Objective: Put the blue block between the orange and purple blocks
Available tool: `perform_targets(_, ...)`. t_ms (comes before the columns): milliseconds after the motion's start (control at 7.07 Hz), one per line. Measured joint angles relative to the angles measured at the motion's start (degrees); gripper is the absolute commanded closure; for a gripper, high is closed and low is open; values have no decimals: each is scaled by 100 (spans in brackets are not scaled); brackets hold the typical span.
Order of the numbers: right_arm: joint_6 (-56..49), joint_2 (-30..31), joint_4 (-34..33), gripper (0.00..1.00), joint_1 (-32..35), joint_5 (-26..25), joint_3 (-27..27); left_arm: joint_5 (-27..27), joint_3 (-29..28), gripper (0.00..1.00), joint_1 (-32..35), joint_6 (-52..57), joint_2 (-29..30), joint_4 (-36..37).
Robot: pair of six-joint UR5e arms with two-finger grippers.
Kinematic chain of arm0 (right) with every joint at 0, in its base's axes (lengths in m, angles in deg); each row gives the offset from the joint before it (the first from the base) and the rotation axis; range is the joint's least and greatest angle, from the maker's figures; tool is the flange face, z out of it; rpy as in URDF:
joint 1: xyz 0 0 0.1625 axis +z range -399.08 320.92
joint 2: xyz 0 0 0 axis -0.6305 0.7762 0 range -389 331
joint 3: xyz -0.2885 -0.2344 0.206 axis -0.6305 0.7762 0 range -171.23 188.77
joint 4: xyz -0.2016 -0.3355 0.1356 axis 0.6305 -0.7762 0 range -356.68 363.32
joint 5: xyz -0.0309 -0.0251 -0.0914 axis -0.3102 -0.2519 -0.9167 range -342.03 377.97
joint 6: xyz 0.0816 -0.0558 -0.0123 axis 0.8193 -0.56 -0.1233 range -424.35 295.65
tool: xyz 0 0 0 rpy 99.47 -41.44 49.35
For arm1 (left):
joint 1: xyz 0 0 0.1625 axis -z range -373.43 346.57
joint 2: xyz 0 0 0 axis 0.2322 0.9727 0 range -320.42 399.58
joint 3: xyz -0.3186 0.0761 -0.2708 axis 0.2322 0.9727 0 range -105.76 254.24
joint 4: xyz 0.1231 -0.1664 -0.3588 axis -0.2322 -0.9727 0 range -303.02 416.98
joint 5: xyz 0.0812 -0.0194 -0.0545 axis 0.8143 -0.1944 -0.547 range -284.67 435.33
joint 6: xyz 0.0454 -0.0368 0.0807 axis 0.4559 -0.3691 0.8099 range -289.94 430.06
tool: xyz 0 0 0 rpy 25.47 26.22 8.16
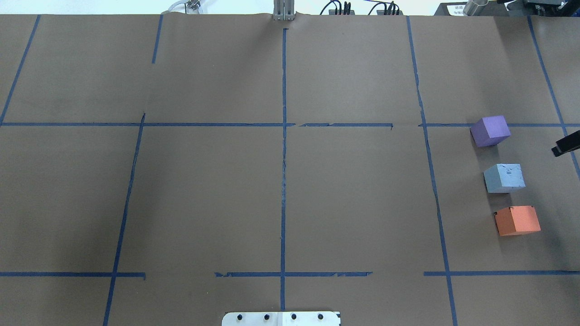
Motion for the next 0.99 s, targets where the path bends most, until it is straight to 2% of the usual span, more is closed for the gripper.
perform_targets(283, -1278, 106, -990, 0, 992, 271, -144, 8, -40, 0, 0, 13, -2, -4)
perform_targets(424, -1481, 223, -1198, 0, 1203, 291, -192, 15, -60, 0, 0, 7, -37, -2)
perform_targets(990, -1523, 356, -1296, 0, 1320, 296, -203, 67, -108, 0, 0, 0, -190, -67)
